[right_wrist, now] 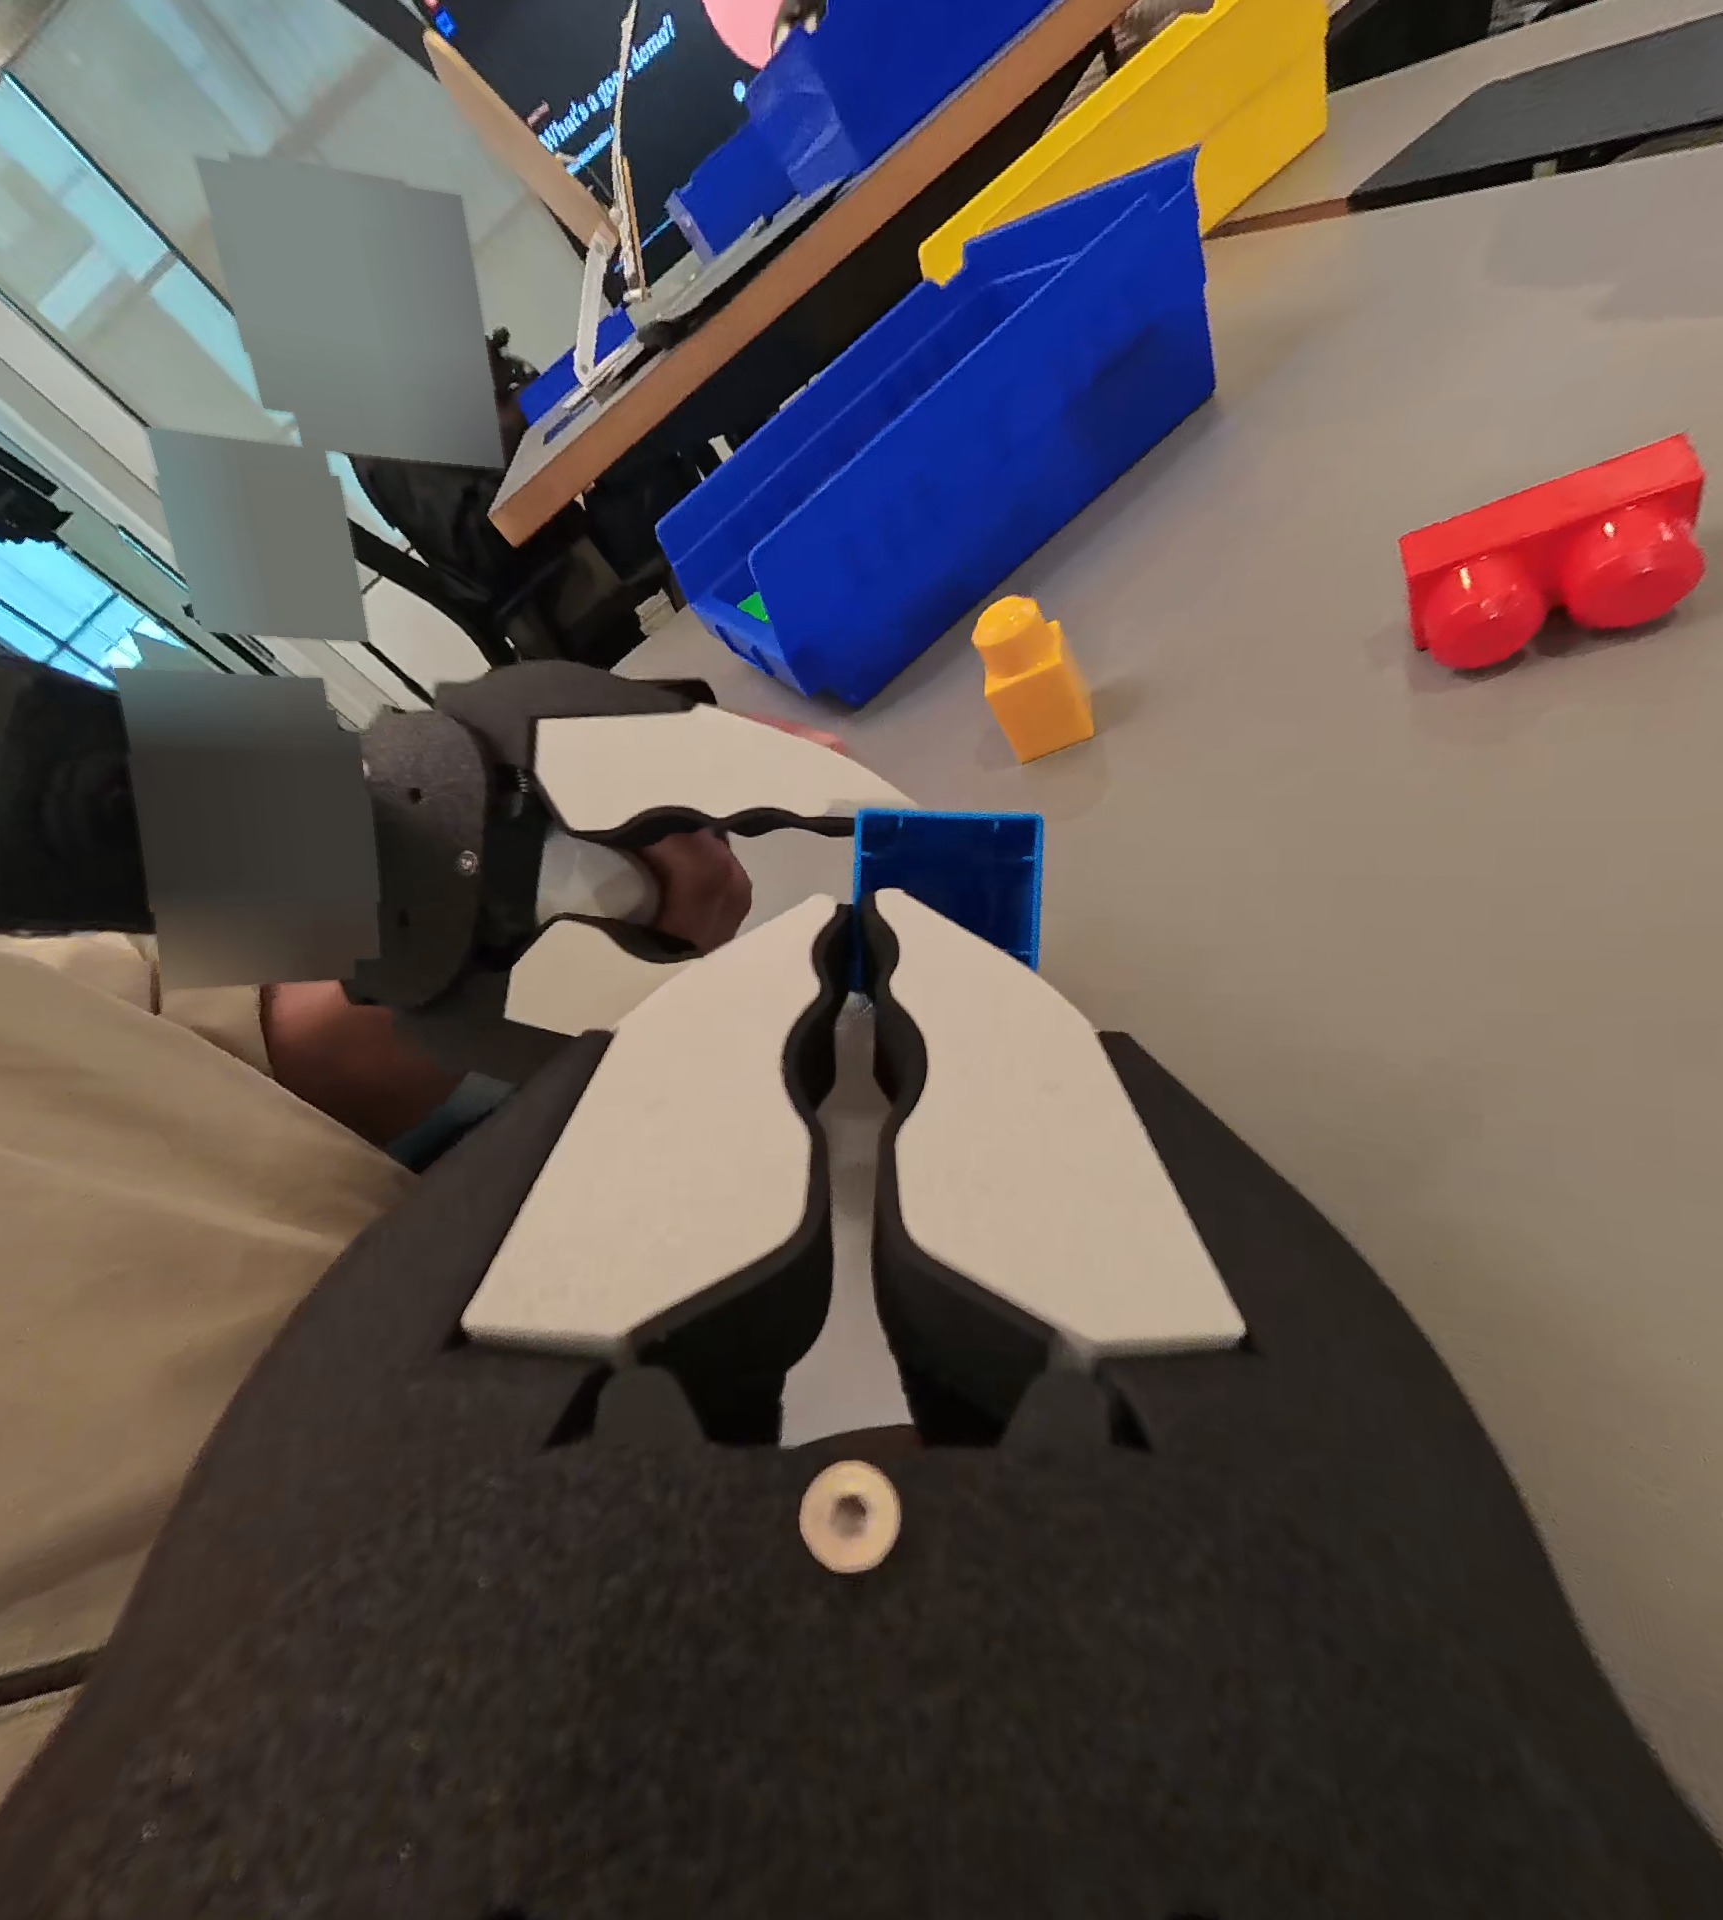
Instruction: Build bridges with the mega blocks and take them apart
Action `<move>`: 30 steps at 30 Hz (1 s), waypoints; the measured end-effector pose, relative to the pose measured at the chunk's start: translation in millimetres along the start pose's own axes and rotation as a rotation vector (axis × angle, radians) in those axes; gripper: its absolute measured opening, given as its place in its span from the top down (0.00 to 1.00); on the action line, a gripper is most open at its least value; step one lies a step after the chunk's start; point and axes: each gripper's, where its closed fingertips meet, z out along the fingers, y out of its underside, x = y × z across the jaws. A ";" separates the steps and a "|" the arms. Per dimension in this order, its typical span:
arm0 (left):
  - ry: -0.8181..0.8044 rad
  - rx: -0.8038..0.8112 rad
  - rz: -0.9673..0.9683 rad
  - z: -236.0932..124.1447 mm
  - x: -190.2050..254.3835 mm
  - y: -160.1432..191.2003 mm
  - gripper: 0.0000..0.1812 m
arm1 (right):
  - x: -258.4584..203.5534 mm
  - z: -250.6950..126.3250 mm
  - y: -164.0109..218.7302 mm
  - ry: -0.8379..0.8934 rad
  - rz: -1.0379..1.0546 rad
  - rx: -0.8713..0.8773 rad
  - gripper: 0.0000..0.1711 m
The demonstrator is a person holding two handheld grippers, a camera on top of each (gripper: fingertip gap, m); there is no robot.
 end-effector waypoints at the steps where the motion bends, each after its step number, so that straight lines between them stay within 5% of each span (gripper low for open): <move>1: 0.004 -0.009 -0.008 -0.6 -0.6 4.4 0.81 | 0.6 -2.2 -2.2 -0.008 0.011 0.010 1.00; 10: 0.180 0.115 -0.256 -14.2 -6.2 5.8 0.73 | -15.7 -3.0 -17.7 -0.179 0.096 0.023 1.00; 17: 0.086 0.259 -0.132 -30.1 -25.9 -4.4 0.81 | -32.2 9.9 -29.2 -0.354 0.289 0.053 1.00; 30: 0.122 0.302 -0.127 -47.9 -31.2 -4.1 0.84 | -37.3 24.1 -26.3 -0.405 0.377 0.040 1.00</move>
